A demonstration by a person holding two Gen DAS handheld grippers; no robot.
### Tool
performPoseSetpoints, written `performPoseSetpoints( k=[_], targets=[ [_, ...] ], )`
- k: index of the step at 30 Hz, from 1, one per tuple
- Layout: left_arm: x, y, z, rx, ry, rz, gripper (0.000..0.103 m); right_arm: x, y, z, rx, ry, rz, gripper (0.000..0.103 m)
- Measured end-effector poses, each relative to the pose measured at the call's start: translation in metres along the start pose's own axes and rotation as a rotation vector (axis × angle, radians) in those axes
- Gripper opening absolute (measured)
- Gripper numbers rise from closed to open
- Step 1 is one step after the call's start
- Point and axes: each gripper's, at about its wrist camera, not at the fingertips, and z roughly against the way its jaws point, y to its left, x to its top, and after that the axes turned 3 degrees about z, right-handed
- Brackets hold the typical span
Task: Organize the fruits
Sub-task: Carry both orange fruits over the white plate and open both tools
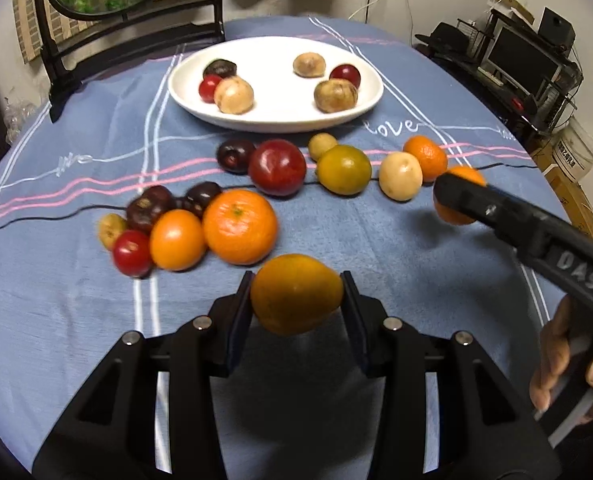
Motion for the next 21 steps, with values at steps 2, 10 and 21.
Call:
performPoseSetpoints(
  k=[2,10,21],
  targets=[
    [0.003,0.005,0.006,0.005,-0.005,-0.006,0.043,-0.001,0.002,-0.001,0.001,0.005,0.005,0.040],
    [0.024,0.034,0.016,0.067,-0.025,-0.010,0.043,0.003,0.016,0.002,-0.003,0.003,0.051,0.040],
    [0.101,0.047,0.011,0.077,-0.084,-0.001,0.043,0.067,0.028,-0.006,-0.079,-0.036,0.188,0.040]
  ],
)
